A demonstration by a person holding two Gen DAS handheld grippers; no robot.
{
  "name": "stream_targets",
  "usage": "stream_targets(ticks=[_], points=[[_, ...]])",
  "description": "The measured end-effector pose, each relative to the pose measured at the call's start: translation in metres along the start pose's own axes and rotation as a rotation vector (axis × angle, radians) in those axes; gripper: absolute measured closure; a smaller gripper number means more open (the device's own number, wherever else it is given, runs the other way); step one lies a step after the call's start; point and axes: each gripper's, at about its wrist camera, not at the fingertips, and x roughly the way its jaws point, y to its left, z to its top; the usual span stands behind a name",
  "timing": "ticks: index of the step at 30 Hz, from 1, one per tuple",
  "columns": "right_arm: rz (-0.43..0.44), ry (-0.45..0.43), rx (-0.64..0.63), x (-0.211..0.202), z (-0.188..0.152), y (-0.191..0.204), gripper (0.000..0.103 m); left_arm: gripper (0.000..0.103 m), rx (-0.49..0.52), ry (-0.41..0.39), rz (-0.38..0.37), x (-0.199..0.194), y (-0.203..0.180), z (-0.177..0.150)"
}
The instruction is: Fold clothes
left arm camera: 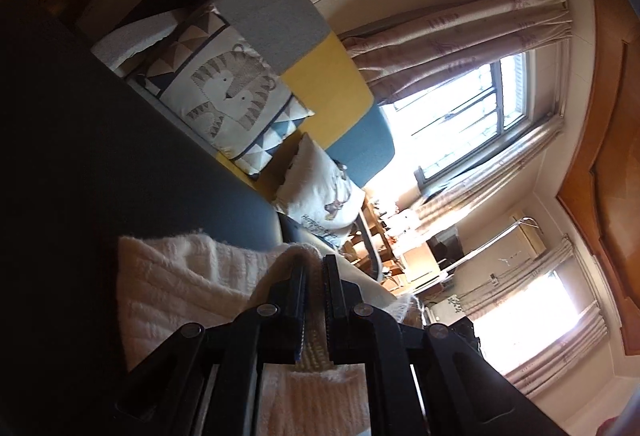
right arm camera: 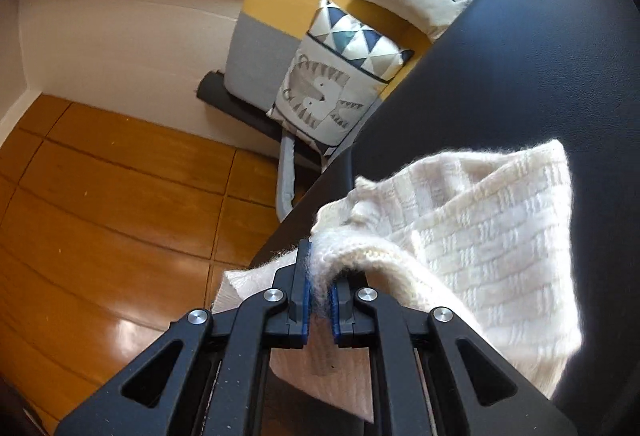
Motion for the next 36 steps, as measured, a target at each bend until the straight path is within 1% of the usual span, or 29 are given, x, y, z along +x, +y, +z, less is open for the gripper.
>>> stream_targets(ticks=[3,4,5,7,9,10,12,13,14,15,16,17,18,19,20,21,23,27,30,31,32,34,36], points=[[-0.049,-0.014,0.113,0.025,0.016,-0.031,0.096,0.097,-0.045,0.035,0.064,0.03,0.02,0.006],[-0.051,-0.017,0.153,0.03,0.019,-0.04,0.095,0.097,-0.067,0.05,0.082,0.039,0.026,0.007],[-0.048,-0.019,0.195,0.035,0.022,-0.049,0.093,0.097,-0.088,0.062,0.096,0.046,0.032,0.008],[-0.04,-0.023,0.275,0.043,0.025,-0.066,0.091,0.096,-0.124,0.078,0.122,0.056,0.042,0.011],[-0.013,-0.036,0.326,0.045,0.025,-0.077,0.09,0.095,-0.164,0.079,0.14,0.06,0.053,0.013],[0.001,-0.045,0.343,0.044,0.025,-0.081,0.088,0.094,-0.188,0.073,0.146,0.06,0.058,0.015],[0.043,-0.073,0.361,0.041,0.027,-0.086,0.082,0.094,-0.228,0.054,0.152,0.058,0.068,0.018],[0.068,-0.097,0.368,0.038,0.027,-0.086,0.075,0.093,-0.239,0.046,0.164,0.056,0.071,0.019],[0.092,-0.125,0.375,0.035,0.028,-0.087,0.063,0.092,-0.247,0.04,0.172,0.054,0.074,0.019],[0.117,-0.153,0.381,0.032,0.029,-0.087,0.057,0.092,-0.254,0.039,0.172,0.052,0.075,0.019],[0.129,-0.179,0.384,0.029,0.03,-0.087,0.048,0.092,-0.259,0.041,0.169,0.05,0.075,0.018],[0.13,-0.195,0.378,0.027,0.031,-0.084,0.046,0.092,-0.256,0.044,0.166,0.048,0.074,0.015],[0.121,-0.191,0.352,0.027,0.032,-0.079,0.046,0.092,-0.245,0.05,0.165,0.046,0.071,0.012],[0.108,-0.18,0.32,0.028,0.032,-0.072,0.046,0.089,-0.223,0.057,0.173,0.044,0.068,0.009],[0.076,-0.16,0.269,0.026,0.032,-0.065,0.046,0.088,-0.198,0.064,0.184,0.042,0.064,0.005],[0.018,-0.138,0.198,0.025,0.029,-0.056,0.046,0.087,-0.173,0.072,0.195,0.04,0.06,0.002],[-0.125,-0.102,0.031,0.029,0.023,-0.034,0.046,0.086,-0.126,0.092,0.222,0.036,0.054,-0.005],[-0.377,-0.075,-0.329,0.047,-0.005,0.004,0.046,0.086,-0.051,0.148,0.278,0.039,0.045,-0.016],[-0.538,-0.053,-0.548,0.069,-0.021,0.017,0.046,0.085,-0.008,0.181,0.296,0.046,0.039,-0.019],[-0.591,-0.043,-0.608,0.076,-0.027,0.015,0.046,0.084,-0.001,0.192,0.31,0.049,0.038,-0.019],[-0.626,-0.047,-0.655,0.082,-0.031,0.013,0.044,0.084,0.002,0.199,0.325,0.052,0.037,-0.02],[-0.645,-0.097,-0.705,0.084,-0.04,0.006,0.039,0.084,0.019,0.199,0.352,0.057,0.036,-0.023],[-0.664,-0.112,-0.716,0.086,-0.041,0.004,0.038,0.087,0.054,0.176,0.375,0.054,0.033,-0.027]])
